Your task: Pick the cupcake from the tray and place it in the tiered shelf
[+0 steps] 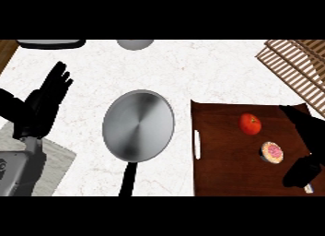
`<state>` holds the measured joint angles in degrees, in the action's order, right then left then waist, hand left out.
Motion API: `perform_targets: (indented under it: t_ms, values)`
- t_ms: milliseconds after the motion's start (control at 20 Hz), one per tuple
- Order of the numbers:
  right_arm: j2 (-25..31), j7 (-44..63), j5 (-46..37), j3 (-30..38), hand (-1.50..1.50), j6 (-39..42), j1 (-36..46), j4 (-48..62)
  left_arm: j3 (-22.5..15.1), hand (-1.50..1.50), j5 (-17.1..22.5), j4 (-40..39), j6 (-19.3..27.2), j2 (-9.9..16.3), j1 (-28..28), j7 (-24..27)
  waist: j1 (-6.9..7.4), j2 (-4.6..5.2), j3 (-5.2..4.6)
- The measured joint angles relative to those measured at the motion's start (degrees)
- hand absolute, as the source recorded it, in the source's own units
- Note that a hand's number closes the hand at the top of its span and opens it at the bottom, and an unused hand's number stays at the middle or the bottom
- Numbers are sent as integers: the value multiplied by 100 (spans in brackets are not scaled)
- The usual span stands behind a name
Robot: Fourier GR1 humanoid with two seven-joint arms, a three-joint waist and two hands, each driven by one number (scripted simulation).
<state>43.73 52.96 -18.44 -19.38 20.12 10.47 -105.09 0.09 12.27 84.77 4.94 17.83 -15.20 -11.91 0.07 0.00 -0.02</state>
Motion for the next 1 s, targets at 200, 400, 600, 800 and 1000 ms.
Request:
perform_targets:
  t_ms: [200, 400, 600, 800, 1000]
  values:
    - [-254, -12, -279, 36, -150, 128, -148, -40, 147, 0, 33, 84, -139, 9, 75, -43, -5, -3, 0]
    - [-511, -49, -625, 4, -150, 192, -350, -21, 159, 0, -110, 68, -119, -106, 78, 5, -12, -2, 2]
    - [-877, -148, -1044, 46, -150, 176, -501, 97, 226, 0, -207, 110, -163, -158, 93, -22, -13, -2, 2]
    - [-1147, -417, -1385, 195, -150, 187, -450, 479, 197, 0, -334, 133, -165, -316, 146, 10, -7, -1, 2]
    - [-1391, -831, -1738, 299, -150, 87, -505, 882, 330, 0, -353, 79, -279, -313, 93, 24, -6, 0, 2]
